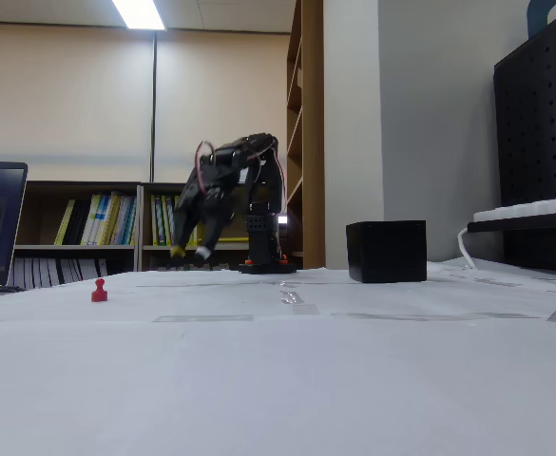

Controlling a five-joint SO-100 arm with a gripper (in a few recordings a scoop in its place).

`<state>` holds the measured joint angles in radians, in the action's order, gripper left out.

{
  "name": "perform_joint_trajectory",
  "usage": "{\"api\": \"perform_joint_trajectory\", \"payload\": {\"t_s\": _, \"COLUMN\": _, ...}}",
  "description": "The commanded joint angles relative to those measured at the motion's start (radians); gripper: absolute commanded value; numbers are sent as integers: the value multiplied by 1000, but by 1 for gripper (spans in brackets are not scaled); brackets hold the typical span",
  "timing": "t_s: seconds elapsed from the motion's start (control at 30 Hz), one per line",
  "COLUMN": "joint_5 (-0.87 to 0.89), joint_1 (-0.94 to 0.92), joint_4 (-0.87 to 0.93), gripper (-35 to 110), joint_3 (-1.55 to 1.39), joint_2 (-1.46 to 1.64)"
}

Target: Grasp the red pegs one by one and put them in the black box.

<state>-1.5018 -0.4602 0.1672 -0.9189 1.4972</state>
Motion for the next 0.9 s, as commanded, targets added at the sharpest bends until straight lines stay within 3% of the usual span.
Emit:
{"api": "perform_joint_trajectory", "payload": {"t_s": 0.0, "joint_5": 6, "joint_1": -26, "joint_4": -166, "gripper": 13, "joint_3": -18, "joint_2": 66}}
{"api": "perform_joint_trajectory", "payload": {"t_s": 0.37, "joint_5": 15, "joint_1": -54, "joint_4": -430, "gripper": 14, "joint_3": -51, "joint_2": 265}}
{"api": "perform_joint_trajectory", "payload": {"t_s": 0.87, "joint_5": 0, "joint_1": -66, "joint_4": -532, "gripper": 14, "joint_3": -282, "joint_2": 525}}
